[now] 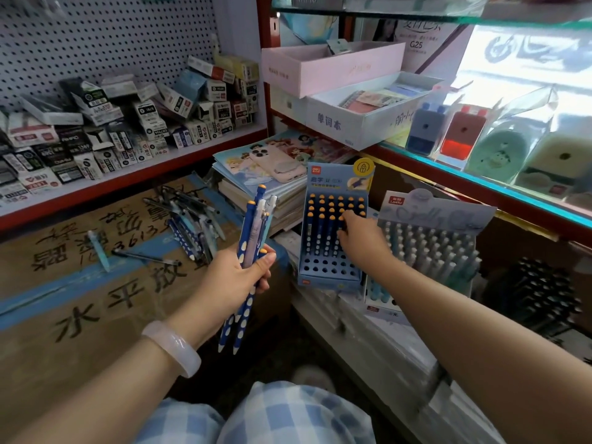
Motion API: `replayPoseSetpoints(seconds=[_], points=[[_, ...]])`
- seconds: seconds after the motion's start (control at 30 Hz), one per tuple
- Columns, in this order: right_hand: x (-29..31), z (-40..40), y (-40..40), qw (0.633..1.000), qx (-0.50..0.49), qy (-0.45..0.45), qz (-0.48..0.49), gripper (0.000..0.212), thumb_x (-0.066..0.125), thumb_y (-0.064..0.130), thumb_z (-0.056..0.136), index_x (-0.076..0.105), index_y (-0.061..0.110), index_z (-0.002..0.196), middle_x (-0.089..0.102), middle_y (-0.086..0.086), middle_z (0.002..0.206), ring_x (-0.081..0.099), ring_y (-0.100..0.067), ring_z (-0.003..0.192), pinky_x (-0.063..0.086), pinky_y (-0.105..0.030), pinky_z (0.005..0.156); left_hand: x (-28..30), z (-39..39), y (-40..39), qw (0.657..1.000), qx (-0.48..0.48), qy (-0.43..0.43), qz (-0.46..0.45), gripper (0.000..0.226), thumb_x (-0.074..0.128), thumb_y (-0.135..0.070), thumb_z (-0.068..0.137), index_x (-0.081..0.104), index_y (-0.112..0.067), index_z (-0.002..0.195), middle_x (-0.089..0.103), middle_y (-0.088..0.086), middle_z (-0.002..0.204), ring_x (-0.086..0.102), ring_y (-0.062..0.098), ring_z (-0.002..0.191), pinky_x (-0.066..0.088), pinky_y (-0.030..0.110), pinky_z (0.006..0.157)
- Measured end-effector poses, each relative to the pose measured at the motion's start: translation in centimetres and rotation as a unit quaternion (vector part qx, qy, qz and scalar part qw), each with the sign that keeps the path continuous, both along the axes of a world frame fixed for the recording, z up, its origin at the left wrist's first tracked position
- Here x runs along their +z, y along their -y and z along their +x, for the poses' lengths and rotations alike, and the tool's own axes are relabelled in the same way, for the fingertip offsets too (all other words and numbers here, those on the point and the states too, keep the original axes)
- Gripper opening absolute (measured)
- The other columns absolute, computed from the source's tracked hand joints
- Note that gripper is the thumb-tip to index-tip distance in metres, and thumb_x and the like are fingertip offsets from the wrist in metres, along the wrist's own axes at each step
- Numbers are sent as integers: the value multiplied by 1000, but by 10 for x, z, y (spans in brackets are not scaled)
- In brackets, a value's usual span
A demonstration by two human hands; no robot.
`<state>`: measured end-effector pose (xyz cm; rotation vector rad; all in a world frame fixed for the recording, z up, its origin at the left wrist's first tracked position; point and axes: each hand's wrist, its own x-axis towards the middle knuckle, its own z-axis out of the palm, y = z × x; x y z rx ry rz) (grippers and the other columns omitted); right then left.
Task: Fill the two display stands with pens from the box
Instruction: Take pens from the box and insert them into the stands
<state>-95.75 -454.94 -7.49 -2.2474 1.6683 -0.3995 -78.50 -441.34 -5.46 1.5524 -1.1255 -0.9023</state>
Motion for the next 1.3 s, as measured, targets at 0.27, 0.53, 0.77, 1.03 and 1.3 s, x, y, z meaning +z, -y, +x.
replayPoseSetpoints(seconds=[0.27,0.53,0.77,1.03,1.3], points=[[22,4,-17,997,-37,-43,-52,30,51,23,96,44,10,121,62,-11,104,60,-32,94,43,-33,63,-1,-4,0,1000,1,-21,17,8,58,-19,89,60,-11,91,58,1,63,58,6,51,48,22,53],[58,29,-61,905,181,328,201,24,49,25,97,60,12,114,66,6,88,63,-1,74,54,-17,68,6,-11,0,997,-17,-68,38,11,56,-17,90,57,-9,82,57,2,63,58,7,48,46,21,49],[58,29,-62,866,144,413,242,19,54,19,95,60,7,108,64,0,88,61,-7,78,54,-18,68,15,-18,-8,993,-72,-89,36,9,54,-13,91,57,-9,84,58,-1,58,58,10,49,48,20,48],[83,-2,-50,815,8,544,199,17,53,19,95,58,8,107,61,1,85,59,-8,78,54,-21,71,26,-39,-6,993,-74,-96,4,18,53,-13,92,56,-2,79,60,-1,52,54,9,43,45,19,44],[102,-91,-30,910,-91,404,-10,21,54,19,95,49,14,115,64,-4,96,63,-9,77,52,-18,63,24,-65,8,997,-35,-71,-20,23,55,-16,92,57,-7,70,57,-3,53,51,10,46,44,20,45]])
